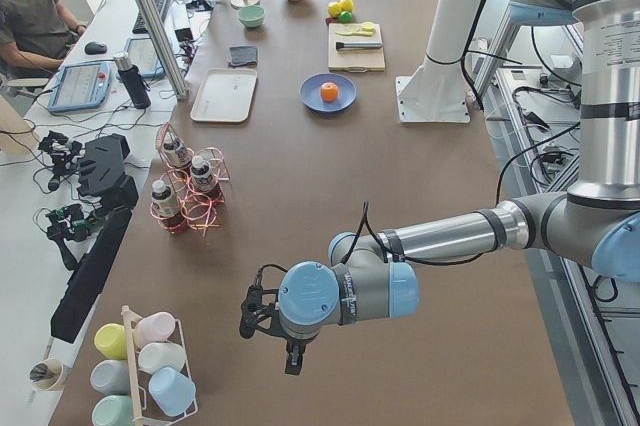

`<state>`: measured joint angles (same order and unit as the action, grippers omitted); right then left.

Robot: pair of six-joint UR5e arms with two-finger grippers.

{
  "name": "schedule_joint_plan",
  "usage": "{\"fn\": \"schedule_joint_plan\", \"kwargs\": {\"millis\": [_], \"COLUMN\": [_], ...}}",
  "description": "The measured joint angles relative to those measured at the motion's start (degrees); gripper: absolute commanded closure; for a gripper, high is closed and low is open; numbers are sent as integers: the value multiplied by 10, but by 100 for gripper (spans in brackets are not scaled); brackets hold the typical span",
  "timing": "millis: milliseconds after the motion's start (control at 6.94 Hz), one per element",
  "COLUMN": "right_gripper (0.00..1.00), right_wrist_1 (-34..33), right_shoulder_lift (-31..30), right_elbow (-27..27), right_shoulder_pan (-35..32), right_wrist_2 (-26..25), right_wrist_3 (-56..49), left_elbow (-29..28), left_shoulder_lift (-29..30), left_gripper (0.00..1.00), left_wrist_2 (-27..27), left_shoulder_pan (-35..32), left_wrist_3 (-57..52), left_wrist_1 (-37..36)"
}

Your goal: Pick orange to plate

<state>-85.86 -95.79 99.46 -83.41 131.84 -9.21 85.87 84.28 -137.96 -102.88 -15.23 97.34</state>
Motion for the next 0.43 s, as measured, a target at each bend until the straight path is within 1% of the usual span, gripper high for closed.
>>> {"fn": "schedule_joint_plan", "kwargs": {"millis": [432], "right_gripper": [0], "right_wrist_1": [0], "right_shoulder_lift": [0], "right_elbow": [0], "right_shoulder_pan": [0], "right_wrist_2": [0], "right_wrist_3": [1], "left_elbow": [4], "left_shoulder_lift": [5], "left_gripper": [3], "left_wrist_2": [11], "left_shoulder_pan": [13], "left_wrist_3": [22], "left_wrist_1": [0]}}
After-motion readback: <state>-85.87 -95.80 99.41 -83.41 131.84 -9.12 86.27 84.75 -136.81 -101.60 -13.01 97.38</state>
